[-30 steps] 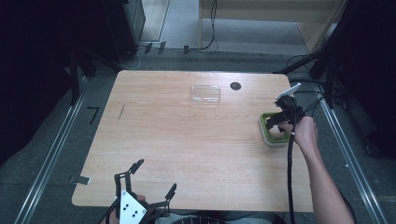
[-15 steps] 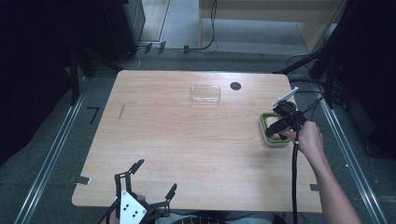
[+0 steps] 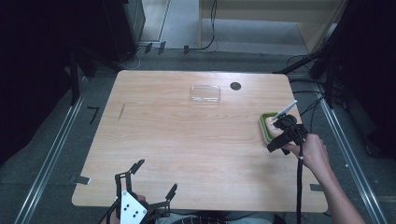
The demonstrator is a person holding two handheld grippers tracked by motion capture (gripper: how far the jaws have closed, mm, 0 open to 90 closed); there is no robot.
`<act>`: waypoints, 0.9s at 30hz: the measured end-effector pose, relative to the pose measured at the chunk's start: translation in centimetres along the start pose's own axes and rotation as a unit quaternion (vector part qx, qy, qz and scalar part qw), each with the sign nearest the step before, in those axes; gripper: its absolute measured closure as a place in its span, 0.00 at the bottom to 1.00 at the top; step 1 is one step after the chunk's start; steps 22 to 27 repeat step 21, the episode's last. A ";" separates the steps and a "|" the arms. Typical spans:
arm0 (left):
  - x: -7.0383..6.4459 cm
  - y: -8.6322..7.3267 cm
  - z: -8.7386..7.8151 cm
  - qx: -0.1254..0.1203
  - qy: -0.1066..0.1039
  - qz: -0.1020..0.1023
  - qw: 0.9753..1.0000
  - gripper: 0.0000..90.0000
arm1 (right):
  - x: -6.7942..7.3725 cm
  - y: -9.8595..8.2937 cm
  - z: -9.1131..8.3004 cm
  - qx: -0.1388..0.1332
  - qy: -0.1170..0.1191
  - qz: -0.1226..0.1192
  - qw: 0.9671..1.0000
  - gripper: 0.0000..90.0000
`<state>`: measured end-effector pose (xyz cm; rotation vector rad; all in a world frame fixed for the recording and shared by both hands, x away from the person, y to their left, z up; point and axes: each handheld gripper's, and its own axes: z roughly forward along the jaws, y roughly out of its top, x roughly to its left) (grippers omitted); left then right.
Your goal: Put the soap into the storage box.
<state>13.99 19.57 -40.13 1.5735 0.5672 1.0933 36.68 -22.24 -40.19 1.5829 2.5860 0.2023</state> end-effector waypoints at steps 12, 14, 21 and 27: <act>0.0 0.0 0.0 0.001 -0.001 0.003 1.000 0.00 | 1.4 -3.5 2.3 0.033 0.016 -0.025 0.999 0.13; 0.0 0.0 0.0 0.001 -0.001 0.003 1.000 0.00 | 1.6 -4.1 2.9 0.042 0.017 -0.030 0.999 0.13; 0.0 0.0 0.1 0.002 -0.001 0.002 1.000 0.00 | 2.1 -5.7 3.9 0.049 0.032 -0.037 0.998 0.15; 0.0 0.0 0.1 0.002 -0.001 0.002 1.000 0.00 | 2.1 -5.7 3.9 0.049 0.032 -0.037 0.998 0.15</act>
